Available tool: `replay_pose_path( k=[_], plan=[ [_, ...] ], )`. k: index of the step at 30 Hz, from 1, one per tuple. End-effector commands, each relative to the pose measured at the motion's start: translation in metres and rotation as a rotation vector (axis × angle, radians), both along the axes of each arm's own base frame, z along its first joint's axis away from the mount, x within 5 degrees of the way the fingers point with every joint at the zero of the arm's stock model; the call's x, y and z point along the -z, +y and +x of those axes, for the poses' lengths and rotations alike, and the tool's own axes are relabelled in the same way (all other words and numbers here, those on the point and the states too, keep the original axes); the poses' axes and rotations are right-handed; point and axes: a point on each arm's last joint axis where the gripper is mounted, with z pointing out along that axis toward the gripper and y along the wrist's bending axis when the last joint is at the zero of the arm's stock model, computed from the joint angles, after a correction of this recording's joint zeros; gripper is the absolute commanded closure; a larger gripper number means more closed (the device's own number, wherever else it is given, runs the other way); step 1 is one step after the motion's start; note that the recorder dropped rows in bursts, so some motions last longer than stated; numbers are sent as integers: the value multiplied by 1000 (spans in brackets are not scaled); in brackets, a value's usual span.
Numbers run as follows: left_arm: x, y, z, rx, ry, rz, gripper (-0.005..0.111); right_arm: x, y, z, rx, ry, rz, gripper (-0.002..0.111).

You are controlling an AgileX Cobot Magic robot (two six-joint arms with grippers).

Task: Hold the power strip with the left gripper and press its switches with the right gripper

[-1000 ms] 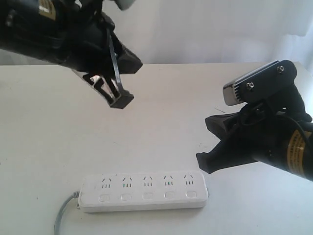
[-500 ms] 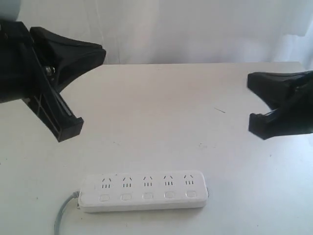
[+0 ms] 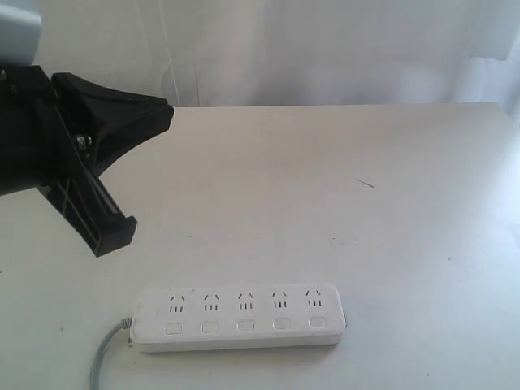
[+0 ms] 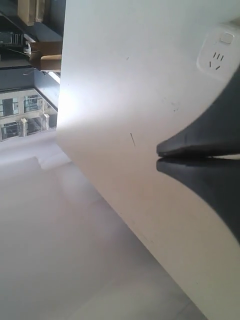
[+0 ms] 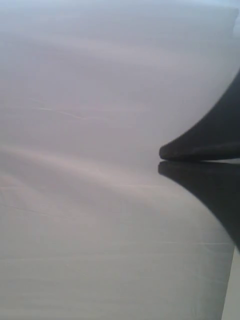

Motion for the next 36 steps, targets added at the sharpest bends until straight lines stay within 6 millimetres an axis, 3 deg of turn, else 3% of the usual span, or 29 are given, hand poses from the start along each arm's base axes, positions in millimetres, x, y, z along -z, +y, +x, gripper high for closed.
replay_pose_path(
  k=[1,6,19,30,36],
  plan=[
    [4,0,-3,9,39,14,107,0,0,-2,8,-9,-8,108],
    [13,1,-6,22,111,86,107,0,-1,-2,11,-9,-12,108],
    [11,1,-5,28,69,99,107,1,-9,-14,195,-65,-39,108],
    [14,1,-6,34,92,124,107,56,-15,7,297,98,-218,108],
    [14,1,-6,34,91,125,107,85,-22,13,354,184,-230,108]
  ],
)
